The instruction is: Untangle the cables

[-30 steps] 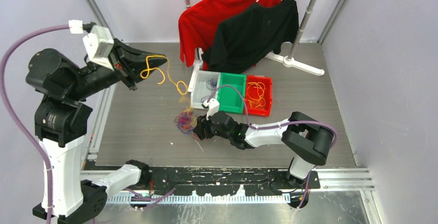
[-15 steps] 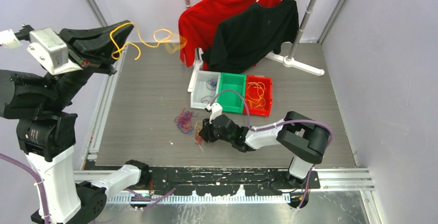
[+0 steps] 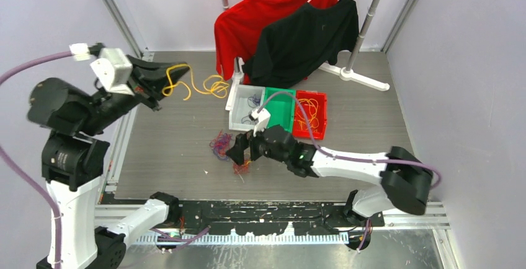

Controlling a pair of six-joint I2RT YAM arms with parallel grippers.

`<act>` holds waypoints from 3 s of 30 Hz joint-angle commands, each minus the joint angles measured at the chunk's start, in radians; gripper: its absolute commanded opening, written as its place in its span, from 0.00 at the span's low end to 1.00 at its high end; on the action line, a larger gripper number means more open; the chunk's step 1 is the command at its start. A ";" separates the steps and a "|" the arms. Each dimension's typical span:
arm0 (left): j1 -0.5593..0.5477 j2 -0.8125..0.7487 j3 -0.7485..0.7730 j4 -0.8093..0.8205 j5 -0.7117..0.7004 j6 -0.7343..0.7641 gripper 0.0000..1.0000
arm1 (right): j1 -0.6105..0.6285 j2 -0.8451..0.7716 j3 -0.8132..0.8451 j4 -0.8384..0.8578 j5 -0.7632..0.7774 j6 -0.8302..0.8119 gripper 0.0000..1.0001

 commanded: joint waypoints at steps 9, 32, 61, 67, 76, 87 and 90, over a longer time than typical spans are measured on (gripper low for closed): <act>-0.002 -0.097 -0.244 -0.123 0.135 -0.053 0.00 | -0.002 -0.268 0.240 -0.186 -0.230 -0.151 1.00; -0.002 -0.132 -0.369 -0.105 0.149 -0.112 0.00 | 0.066 -0.120 0.457 -0.035 -0.334 -0.075 0.78; -0.007 -0.077 -0.389 -0.562 -0.041 0.475 0.83 | -0.343 -0.399 0.245 -0.616 0.335 0.025 0.01; -0.007 -0.074 -0.385 -0.546 -0.021 0.437 0.84 | -0.517 -0.354 0.226 -0.688 0.189 0.095 0.04; -0.009 -0.088 -0.381 -0.545 -0.009 0.418 0.85 | -0.660 -0.186 0.278 -0.710 0.043 0.130 0.05; -0.009 -0.087 -0.389 -0.530 0.000 0.411 0.85 | -0.775 0.004 0.374 -0.710 -0.108 0.127 0.15; -0.009 -0.085 -0.387 -0.524 0.003 0.408 0.85 | -0.775 0.074 0.424 -0.735 -0.112 0.105 0.18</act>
